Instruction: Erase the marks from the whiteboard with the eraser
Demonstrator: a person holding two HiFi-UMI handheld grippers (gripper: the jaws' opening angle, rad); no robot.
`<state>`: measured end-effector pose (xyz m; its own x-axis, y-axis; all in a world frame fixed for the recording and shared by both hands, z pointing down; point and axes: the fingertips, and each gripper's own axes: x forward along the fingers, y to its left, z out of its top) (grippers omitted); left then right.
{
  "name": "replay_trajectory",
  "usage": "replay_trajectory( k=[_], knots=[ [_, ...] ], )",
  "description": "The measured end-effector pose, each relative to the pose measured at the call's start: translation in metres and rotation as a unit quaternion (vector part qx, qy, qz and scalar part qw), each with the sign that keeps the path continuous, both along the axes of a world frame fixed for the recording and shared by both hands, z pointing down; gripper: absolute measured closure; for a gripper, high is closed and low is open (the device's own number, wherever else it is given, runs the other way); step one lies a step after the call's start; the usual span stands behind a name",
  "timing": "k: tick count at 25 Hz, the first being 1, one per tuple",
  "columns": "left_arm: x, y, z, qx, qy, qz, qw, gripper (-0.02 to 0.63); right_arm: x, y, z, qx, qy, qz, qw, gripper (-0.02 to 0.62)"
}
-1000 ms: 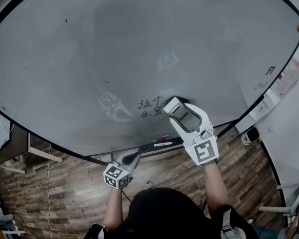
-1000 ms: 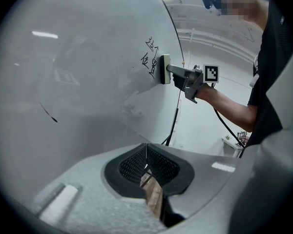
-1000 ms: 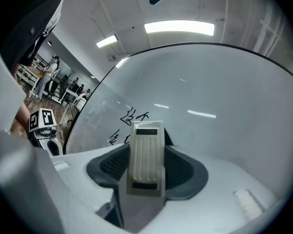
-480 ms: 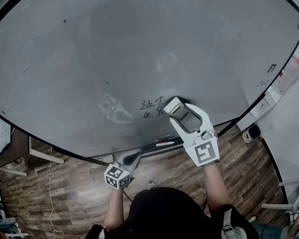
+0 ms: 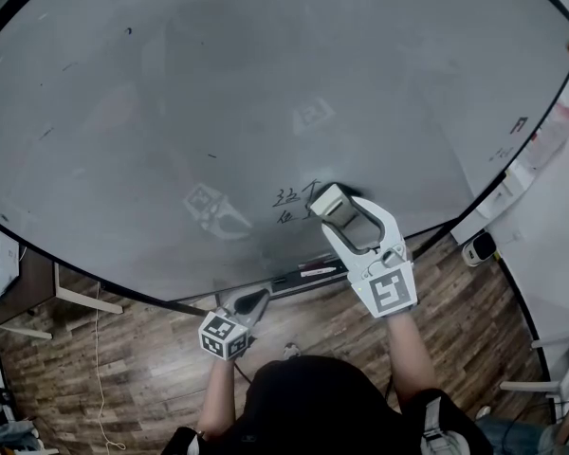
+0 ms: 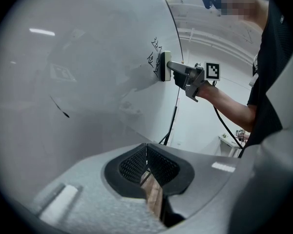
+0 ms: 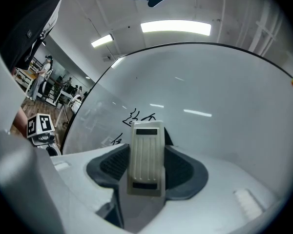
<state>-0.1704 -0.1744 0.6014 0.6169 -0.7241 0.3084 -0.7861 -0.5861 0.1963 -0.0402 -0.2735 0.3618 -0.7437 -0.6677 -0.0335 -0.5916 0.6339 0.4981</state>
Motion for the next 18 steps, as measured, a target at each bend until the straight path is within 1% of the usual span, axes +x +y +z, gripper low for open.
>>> replay_trajectory(
  k=[6,12,18],
  knots=[
    [-0.008,0.002,0.002,0.002,-0.002,0.005,1.0000,0.592,-0.015,0.006,0.007,-0.002,0.004,0.000,1.000,0.367],
    [-0.018,0.009,0.002,0.002,-0.006,0.007,1.0000,0.592,-0.028,0.012,0.011,-0.004,-0.007,-0.002,1.000,0.367],
    [-0.030,0.018,0.008,0.002,-0.013,0.006,0.9999,0.592,-0.047,0.020,0.021,-0.009,-0.005,-0.010,1.000,0.367]
  ],
)
